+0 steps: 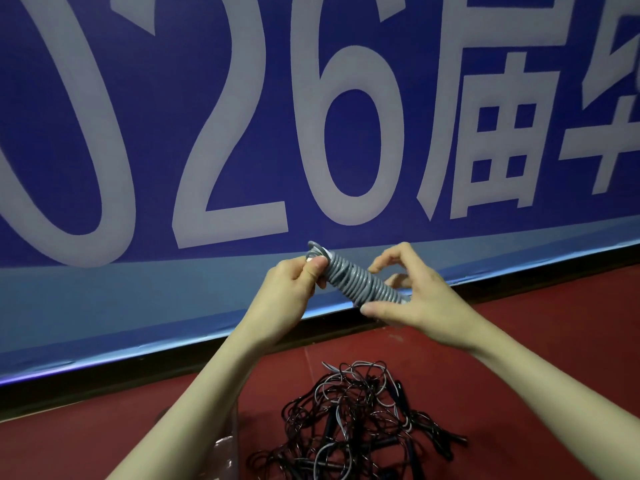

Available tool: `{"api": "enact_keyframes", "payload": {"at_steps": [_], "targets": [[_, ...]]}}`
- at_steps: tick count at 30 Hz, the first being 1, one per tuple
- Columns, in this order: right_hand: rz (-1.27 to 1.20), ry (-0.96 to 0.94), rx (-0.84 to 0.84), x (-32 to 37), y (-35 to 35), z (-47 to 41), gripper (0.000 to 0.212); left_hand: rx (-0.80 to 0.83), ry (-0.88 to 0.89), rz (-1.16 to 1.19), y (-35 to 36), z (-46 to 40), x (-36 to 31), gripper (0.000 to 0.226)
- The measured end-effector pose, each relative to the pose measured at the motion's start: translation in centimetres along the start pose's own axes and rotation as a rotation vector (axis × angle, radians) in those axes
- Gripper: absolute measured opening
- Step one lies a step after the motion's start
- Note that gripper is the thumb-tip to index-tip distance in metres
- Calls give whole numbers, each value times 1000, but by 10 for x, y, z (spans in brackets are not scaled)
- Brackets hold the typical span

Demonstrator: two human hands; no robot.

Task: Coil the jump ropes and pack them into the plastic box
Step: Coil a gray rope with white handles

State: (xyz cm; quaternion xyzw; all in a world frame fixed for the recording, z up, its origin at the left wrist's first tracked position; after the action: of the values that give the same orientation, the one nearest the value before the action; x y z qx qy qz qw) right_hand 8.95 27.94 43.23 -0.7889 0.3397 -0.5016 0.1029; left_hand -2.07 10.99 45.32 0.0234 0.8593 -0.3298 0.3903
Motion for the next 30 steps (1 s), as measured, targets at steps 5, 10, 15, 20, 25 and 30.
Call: {"api": "enact_keyframes", "payload": {"at_steps": [5,10,15,20,25,30], "targets": [[77,-97,138,14,23,6,80,48,63,-101,8,4,-10,42],[-48,-57,109,6,32,10,74,101,-24,-53,7,5,-4,42],[-68,-26,42,2,28,5,70,95,-3,59,-7,0,-5,12],[-159,-4,2,-5,27,1,67,84,43,42,-7,3,-7,29],[-145,16,-17,-10,25,3,66,43,197,-239,-4,7,-10,25],[-140,18,-14,-8,22,1,69,-180,401,-340,-1,7,-11,27]]}}
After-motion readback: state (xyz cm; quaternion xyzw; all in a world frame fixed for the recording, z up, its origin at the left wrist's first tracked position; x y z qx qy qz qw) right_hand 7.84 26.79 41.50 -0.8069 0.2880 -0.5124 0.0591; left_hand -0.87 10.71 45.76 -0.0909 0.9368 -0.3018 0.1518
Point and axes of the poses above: each hand's wrist, its own z-axis away from the middle knuckle, its own y-axis out of the palm, x = y × z, the point moved 3 cm from there along -z, towards the middle knuckle, and after that the axes turned 3 degrees about y, right-handed, at the moved point
